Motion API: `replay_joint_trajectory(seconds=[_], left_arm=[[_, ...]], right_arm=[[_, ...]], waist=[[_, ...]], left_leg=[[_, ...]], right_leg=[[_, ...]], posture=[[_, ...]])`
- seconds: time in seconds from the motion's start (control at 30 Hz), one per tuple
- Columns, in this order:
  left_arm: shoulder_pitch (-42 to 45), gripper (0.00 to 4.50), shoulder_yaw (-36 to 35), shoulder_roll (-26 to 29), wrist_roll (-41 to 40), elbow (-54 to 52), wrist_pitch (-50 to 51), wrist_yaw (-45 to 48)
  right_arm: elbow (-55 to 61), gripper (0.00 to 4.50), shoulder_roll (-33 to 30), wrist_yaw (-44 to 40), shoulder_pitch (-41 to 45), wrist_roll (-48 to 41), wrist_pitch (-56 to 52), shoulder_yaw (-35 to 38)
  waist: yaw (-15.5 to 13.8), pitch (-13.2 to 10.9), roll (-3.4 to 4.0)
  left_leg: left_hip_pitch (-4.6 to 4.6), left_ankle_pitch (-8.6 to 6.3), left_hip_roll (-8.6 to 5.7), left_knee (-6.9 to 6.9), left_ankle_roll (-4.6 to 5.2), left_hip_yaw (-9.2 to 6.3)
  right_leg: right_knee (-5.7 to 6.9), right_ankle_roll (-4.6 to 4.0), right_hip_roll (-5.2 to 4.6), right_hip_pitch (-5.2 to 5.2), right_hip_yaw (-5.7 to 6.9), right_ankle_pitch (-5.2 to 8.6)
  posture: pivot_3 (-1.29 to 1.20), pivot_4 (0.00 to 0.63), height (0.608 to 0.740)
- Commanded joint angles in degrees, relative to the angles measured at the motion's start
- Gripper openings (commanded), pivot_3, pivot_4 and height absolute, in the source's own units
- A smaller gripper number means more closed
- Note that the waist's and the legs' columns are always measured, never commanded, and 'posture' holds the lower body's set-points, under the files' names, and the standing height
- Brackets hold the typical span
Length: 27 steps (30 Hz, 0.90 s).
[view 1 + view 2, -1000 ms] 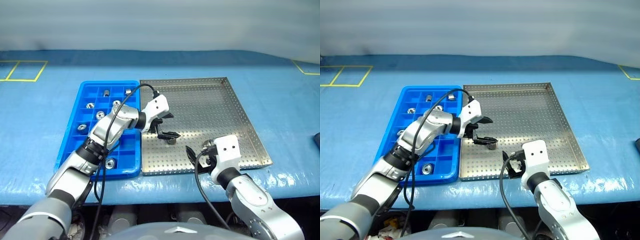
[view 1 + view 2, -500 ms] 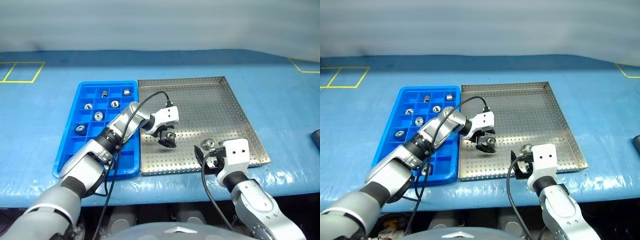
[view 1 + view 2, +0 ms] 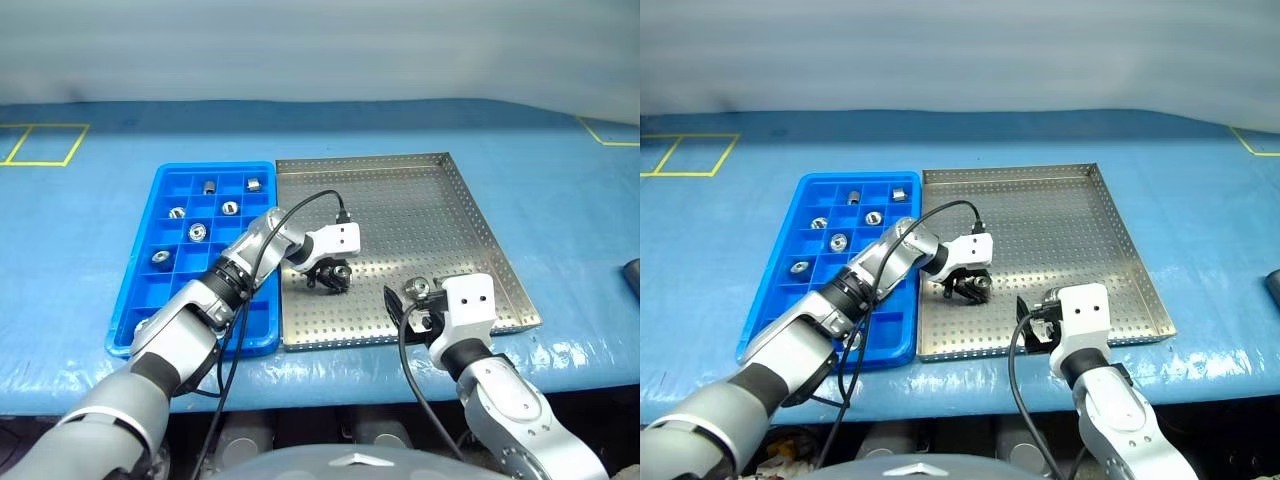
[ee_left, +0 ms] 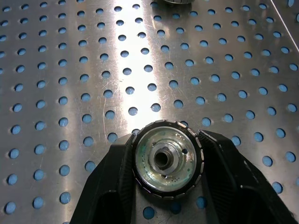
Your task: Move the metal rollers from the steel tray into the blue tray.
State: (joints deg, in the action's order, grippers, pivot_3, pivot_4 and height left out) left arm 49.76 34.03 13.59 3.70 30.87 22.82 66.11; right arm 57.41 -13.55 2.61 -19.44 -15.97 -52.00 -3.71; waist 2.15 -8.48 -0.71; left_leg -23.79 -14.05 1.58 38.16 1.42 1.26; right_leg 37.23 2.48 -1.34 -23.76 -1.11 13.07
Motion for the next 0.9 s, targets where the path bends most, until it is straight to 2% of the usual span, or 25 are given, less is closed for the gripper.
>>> replay_joint_trajectory(seconds=[0.03, 0.33, 0.57, 0.9], left_arm=[[-0.6, 1.85, -6.3, -0.5, -3.5, -6.9, 3.0, -1.9], [-11.6, 1.85, -20.3, 3.2, -8.3, -30.7, 12.4, -13.9], [-20.9, 1.85, -28.2, 6.9, -10.4, -46.2, 17.0, -22.2], [-33.7, 1.85, -36.5, 11.4, -12.0, -58.4, 22.3, -31.0]], right_arm=[[2.6, 4.5, -0.2, -0.8, 1.0, -0.2, -0.2, 0.1], [-0.4, 4.5, -4.6, -5.5, 8.1, -0.3, -2.1, -1.7], [-3.9, 4.5, -6.9, -9.9, 15.1, -0.8, -2.6, -4.6], [-9.7, 4.5, -8.4, -15.9, 23.7, 0.5, 1.7, -12.2]], waist=[[-0.1, 0.0, 0.0], [-0.4, 0.0, 0.01], [-2.3, 0.0, -0.01], [-4.9, -0.1, -0.16]], left_leg=[[0.0, 0.0, 0.0, 0.0, 0.0, -0.01], [0.07, 0.0, 0.08, 0.0, 0.01, -0.02], [0.09, 0.03, 0.08, 0.05, 0.02, -0.05], [0.16, 0.06, 0.04, 0.05, -0.01, -0.09]], right_leg=[[0.01, 0.04, 0.0, 0.0, 0.0, -0.02], [0.07, 0.29, -0.02, 0.03, -0.05, -0.18], [0.21, 0.27, -0.1, 0.04, 0.0, -0.18], [0.41, 0.17, -0.11, 0.03, 0.07, -0.12]], posture=[[-0.05, 0.15, 0.74], [0.04, 0.15, 0.74], [0.13, 0.15, 0.74], [0.23, 0.15, 0.74]])
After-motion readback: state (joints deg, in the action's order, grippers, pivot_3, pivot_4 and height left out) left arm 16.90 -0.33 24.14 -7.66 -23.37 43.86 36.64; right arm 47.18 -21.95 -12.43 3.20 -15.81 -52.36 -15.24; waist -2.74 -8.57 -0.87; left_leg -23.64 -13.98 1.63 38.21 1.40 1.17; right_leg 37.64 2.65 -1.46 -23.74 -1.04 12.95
